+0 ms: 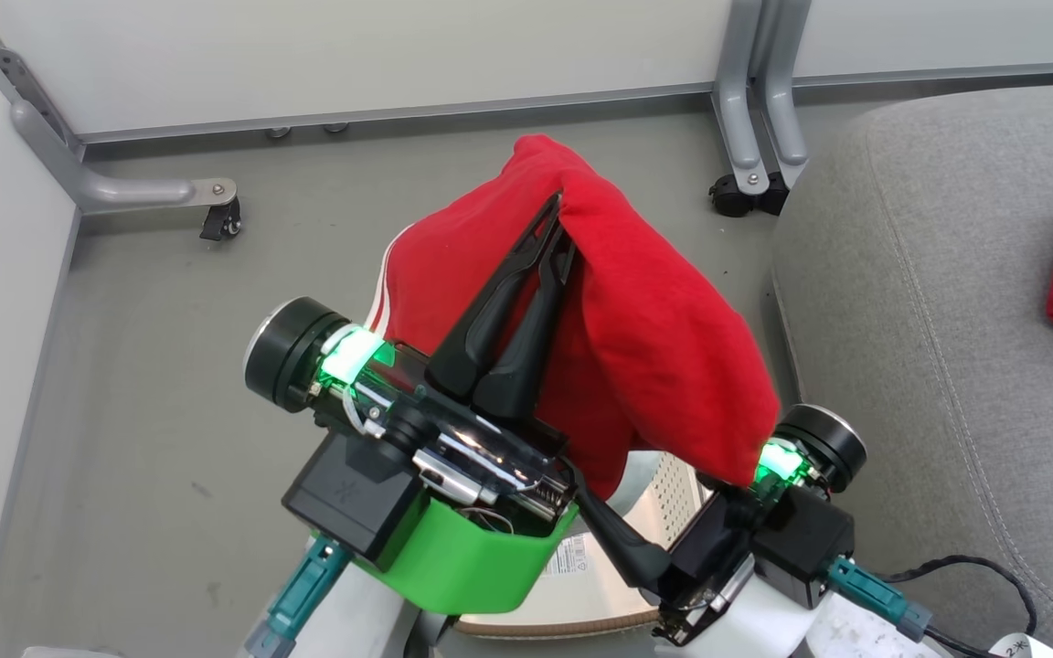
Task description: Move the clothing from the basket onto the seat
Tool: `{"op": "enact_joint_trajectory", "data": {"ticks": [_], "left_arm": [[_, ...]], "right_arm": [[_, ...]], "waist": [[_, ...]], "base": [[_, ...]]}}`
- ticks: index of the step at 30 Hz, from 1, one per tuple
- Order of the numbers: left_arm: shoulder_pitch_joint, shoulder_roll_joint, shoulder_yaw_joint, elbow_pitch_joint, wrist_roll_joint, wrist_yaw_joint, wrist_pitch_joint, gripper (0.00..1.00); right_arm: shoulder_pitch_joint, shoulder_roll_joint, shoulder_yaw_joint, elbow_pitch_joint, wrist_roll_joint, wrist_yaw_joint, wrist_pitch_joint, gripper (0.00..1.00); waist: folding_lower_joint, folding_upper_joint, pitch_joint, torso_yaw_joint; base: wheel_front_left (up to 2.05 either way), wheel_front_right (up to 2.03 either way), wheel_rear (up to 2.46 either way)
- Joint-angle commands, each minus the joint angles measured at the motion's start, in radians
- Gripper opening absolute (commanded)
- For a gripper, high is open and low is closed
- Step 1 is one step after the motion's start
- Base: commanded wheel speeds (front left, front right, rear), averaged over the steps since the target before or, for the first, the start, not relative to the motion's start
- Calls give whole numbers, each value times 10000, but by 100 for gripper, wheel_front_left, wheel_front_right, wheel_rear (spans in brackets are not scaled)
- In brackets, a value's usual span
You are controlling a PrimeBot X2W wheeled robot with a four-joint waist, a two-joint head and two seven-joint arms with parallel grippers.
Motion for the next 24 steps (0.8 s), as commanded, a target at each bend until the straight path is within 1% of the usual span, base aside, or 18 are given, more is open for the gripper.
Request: {"op": "enact_joint_trajectory", "data": {"ticks": [1, 4, 5, 6, 24], "left_arm": [[-176, 4, -24, 22, 23, 41, -1, 0], [-187, 4, -62, 31, 23, 50, -1, 0], [-185, 4, -64, 31, 24, 61, -1, 0], [-182, 4, -67, 33, 23, 70, -1, 0], [114, 4, -43, 78, -40, 83, -1, 0]], "right_arm": [[-109, 62, 8, 67, -67, -7, -31, 100], [-162, 171, 38, 148, -68, -7, -30, 99], [-171, 182, 46, 169, -56, -7, -30, 57], [-173, 189, 49, 198, -34, -7, -31, 0], [97, 325, -345, -21, 42, -7, -30, 0]], "waist": [[0, 0, -5, 17], [0, 0, -24, 35], [0, 0, -25, 38], [0, 0, -31, 42], [0, 0, -99, 18]], "base": [[0, 0, 0], [0, 0, 0], [0, 0, 0], [0, 0, 0], [0, 0, 0]]}}
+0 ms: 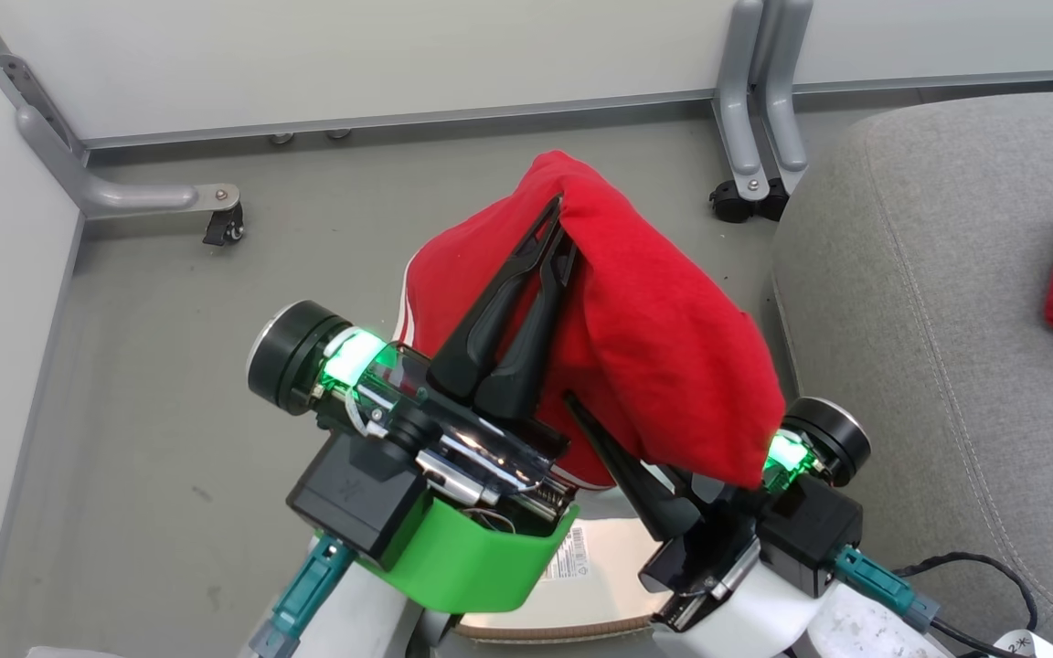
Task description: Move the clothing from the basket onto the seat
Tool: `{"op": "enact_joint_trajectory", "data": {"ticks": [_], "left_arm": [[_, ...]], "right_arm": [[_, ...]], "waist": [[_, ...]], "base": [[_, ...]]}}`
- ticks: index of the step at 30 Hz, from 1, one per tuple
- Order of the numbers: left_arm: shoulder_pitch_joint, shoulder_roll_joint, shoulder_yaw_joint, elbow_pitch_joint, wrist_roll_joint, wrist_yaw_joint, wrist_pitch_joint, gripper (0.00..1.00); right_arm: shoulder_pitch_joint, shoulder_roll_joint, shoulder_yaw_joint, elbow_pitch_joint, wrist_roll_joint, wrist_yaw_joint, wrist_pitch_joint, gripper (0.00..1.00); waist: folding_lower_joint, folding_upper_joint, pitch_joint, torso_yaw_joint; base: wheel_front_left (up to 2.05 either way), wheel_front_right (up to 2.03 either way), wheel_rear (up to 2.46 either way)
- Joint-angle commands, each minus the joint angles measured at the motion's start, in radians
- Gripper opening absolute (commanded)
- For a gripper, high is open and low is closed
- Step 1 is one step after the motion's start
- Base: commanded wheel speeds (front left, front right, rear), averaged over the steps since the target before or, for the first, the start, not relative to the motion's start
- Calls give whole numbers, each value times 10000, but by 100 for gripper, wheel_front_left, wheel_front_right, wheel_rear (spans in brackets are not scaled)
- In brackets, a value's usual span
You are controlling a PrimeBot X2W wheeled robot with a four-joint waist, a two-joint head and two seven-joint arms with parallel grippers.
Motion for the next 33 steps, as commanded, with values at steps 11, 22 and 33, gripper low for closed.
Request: {"op": "enact_joint_trajectory", "data": {"ticks": [11, 22, 33], "left_arm": [[184, 4, 22, 8, 11, -27, -1, 0], [332, 5, 196, -92, 414, -92, -1, 100], [1201, 25, 1179, 169, 978, -322, -1, 100]], "right_arm": [[123, 6, -102, -152, 98, -7, -32, 0], [158, 57, -438, -325, -102, -7, -33, 0], [209, 55, -652, -477, -257, -7, -33, 0]], "waist": [[0, 0, 8, 27], [0, 0, 47, 40], [0, 0, 83, 141]], "base": [[0, 0, 0], [0, 0, 0], [0, 0, 0]]}}
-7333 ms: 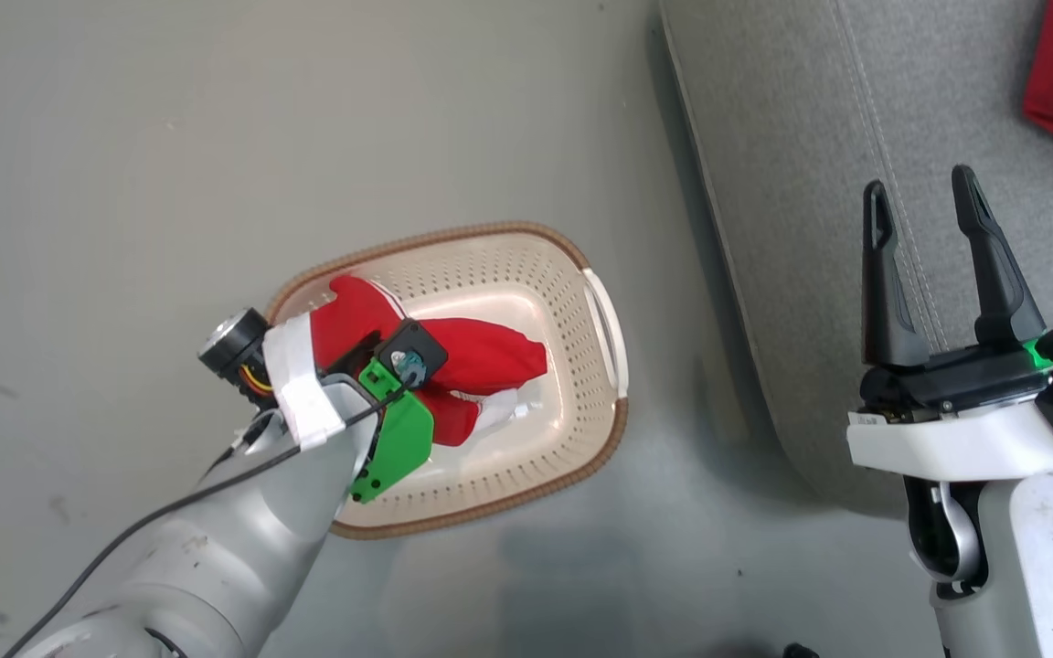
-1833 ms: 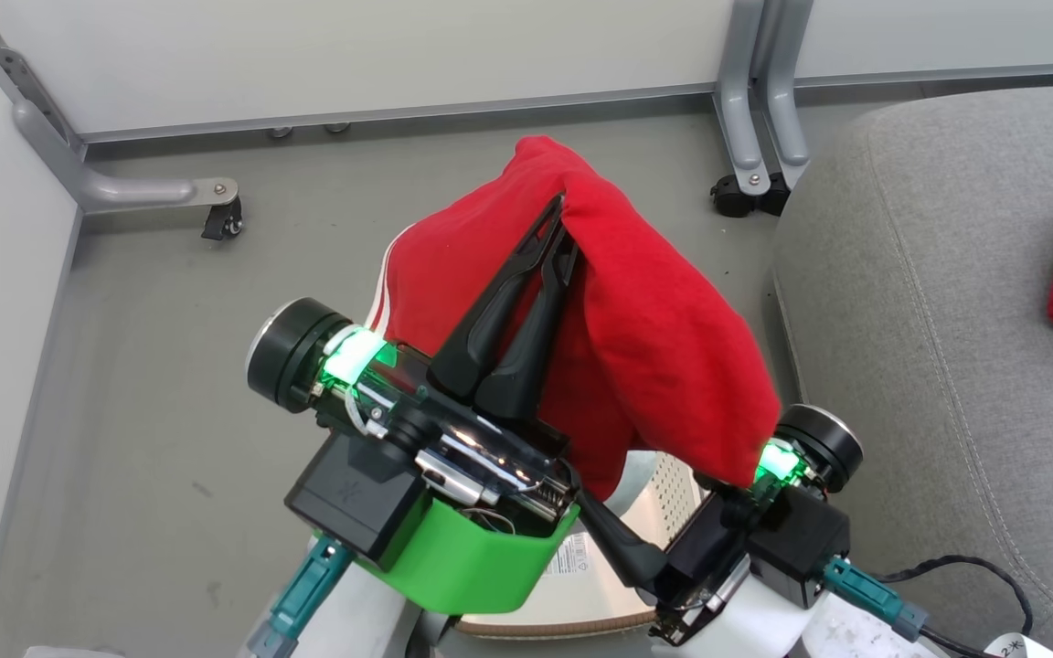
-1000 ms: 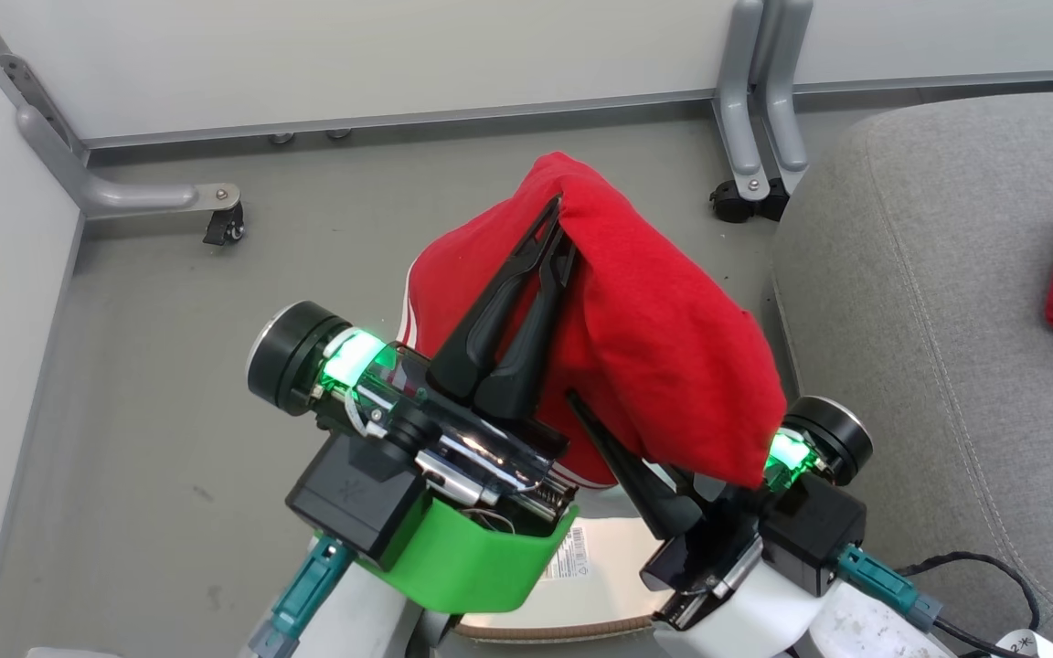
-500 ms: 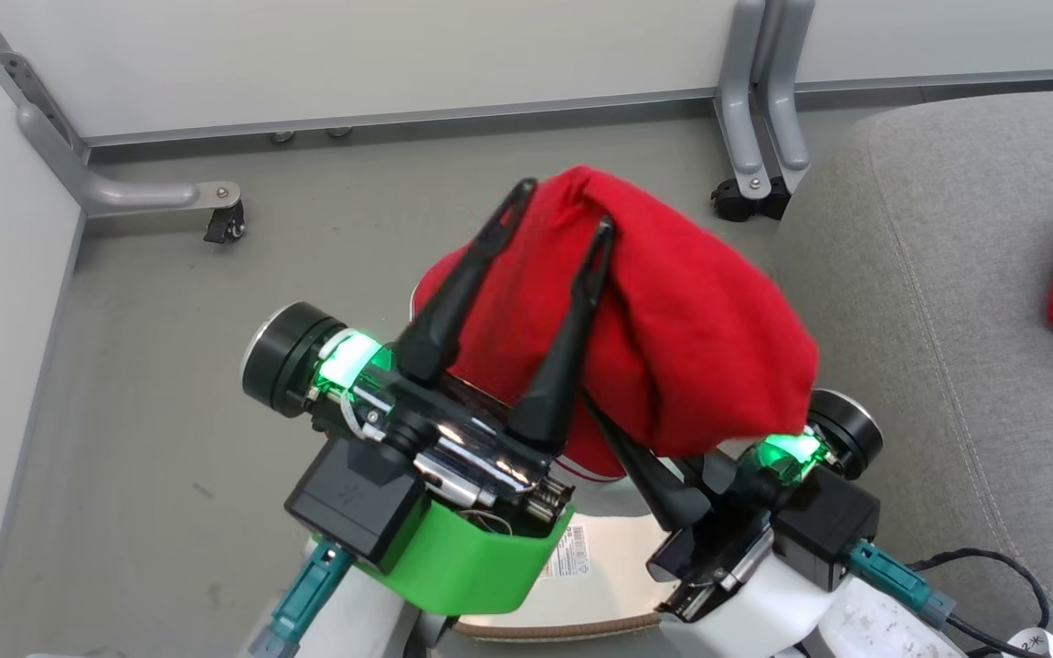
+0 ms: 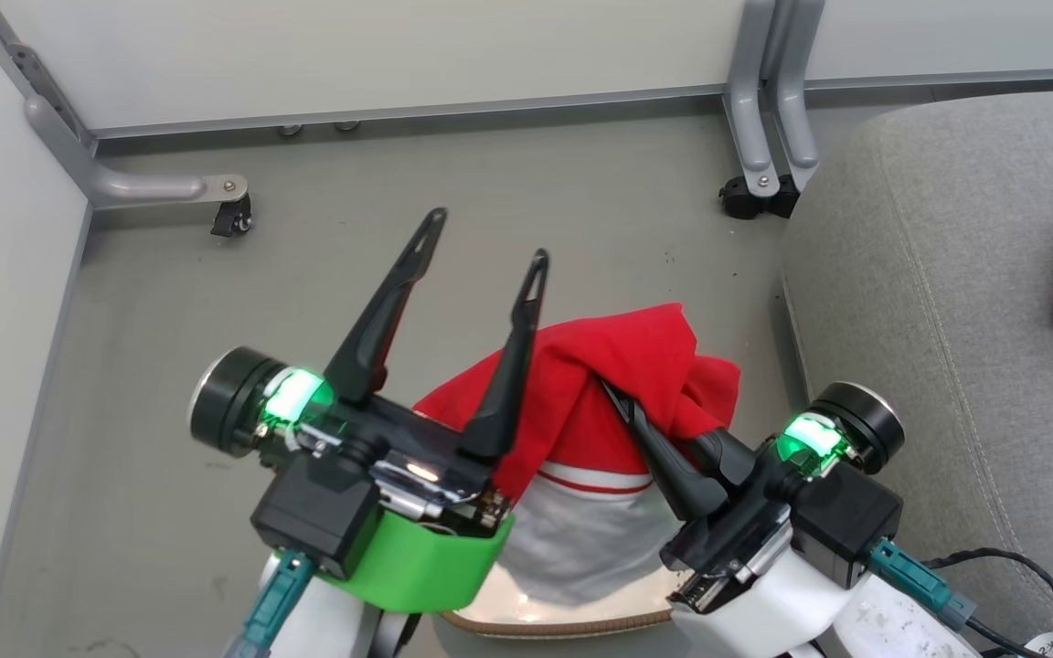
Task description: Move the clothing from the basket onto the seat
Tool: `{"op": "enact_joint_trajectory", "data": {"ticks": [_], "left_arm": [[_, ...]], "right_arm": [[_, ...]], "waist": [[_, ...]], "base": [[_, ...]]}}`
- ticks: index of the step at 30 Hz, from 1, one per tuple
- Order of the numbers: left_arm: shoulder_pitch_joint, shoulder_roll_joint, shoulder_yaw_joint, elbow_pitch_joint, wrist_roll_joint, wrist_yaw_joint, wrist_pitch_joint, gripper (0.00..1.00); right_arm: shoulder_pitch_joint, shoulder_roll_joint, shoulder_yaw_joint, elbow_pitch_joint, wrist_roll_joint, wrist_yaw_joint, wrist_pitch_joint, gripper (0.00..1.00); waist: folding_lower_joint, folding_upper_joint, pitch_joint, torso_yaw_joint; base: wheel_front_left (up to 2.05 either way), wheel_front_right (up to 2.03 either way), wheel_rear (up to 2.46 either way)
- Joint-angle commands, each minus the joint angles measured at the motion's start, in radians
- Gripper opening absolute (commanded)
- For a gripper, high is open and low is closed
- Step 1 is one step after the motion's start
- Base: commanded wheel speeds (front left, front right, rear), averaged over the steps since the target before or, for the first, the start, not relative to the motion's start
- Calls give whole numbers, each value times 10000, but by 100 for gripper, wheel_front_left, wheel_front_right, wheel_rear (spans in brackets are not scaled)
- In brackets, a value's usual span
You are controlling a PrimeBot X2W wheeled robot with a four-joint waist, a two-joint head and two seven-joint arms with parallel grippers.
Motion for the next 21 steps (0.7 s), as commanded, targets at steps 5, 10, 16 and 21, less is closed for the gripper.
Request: {"op": "enact_joint_trajectory", "data": {"ticks": [5, 10, 16, 21], "left_arm": [[852, 203, 705, 154, 286, -227, -1, 100], [1530, 289, 1306, 264, 389, -303, -1, 100], [2427, 502, 1992, 792, 496, -409, -1, 100], [3073, 470, 2439, 1418, 499, -454, -1, 100]], "right_arm": [[83, 22, -97, -105, -95, -7, -33, 0], [167, -13, -179, -148, -85, -7, -33, 0], [315, -40, -409, -208, -106, -7, -33, 0], [473, -51, -558, -234, -108, -7, -33, 0]], "waist": [[0, 0, -10, 70], [0, 0, -81, 141], [0, 0, -173, 236], [0, 0, -261, 305]], "base": [[0, 0, 0], [0, 0, 0], [0, 0, 0], [0, 0, 0]]}}
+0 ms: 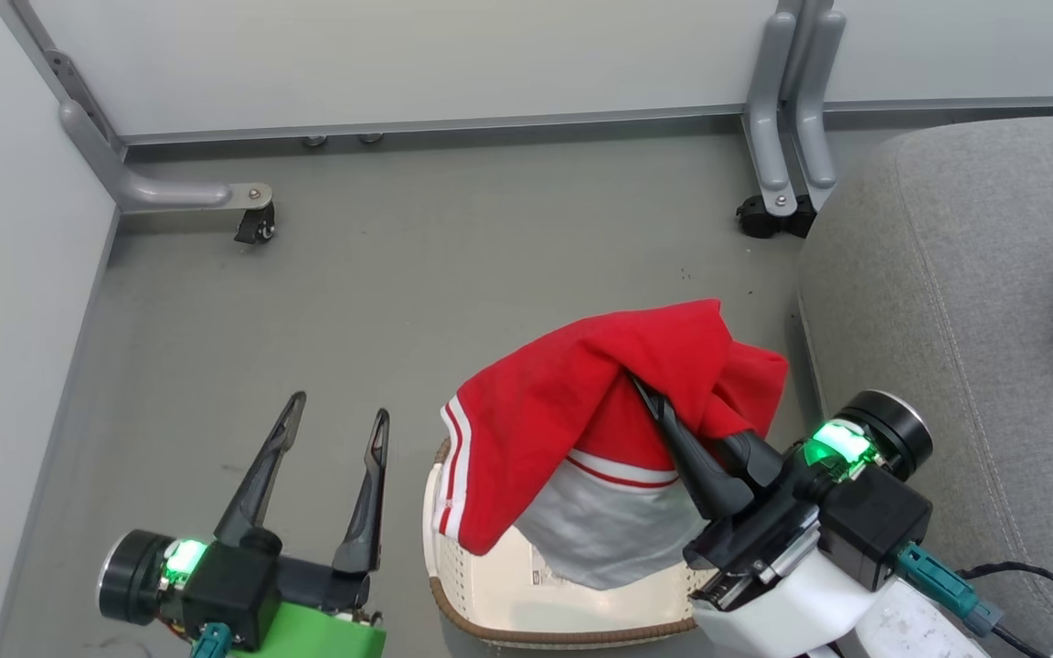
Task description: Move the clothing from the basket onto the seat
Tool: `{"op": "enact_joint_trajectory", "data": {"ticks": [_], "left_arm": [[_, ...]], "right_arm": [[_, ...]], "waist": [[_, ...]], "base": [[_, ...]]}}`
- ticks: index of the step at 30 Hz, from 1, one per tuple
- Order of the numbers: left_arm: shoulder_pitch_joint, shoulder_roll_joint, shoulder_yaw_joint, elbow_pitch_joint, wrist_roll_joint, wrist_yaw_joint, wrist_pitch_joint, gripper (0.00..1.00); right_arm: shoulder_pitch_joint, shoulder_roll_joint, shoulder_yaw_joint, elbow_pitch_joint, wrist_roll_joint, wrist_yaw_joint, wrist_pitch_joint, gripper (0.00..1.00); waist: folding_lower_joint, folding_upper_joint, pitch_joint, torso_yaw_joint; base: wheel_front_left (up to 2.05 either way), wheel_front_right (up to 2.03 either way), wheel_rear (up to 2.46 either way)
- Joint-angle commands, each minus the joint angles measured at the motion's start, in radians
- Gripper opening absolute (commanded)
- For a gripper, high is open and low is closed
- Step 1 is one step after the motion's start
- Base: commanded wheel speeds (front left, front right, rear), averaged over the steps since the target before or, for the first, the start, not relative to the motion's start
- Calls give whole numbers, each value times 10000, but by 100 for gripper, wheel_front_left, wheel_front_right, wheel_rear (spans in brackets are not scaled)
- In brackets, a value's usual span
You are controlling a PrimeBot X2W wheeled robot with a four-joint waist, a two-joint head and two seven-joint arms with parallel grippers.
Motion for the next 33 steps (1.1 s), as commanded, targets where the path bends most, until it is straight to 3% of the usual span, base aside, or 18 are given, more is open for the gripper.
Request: {"op": "enact_joint_trajectory", "data": {"ticks": [1, 15, 33], "left_arm": [[252, -7, 149, 122, -13, -22, -1, 100], [992, -338, 890, 1061, 135, 228, -1, 100], [835, -441, 1095, 1134, 38, 65, -1, 100]], "right_arm": [[83, -23, -82, -58, -49, -7, -33, 0], [331, -11, -474, -128, -44, -7, -33, 0], [391, -45, -614, -149, -109, -7, -33, 0]], "waist": [[0, 0, -33, 22], [0, 0, -119, 2], [0, 0, -144, -128]], "base": [[0, 0, 0], [0, 0, 0], [0, 0, 0]]}}
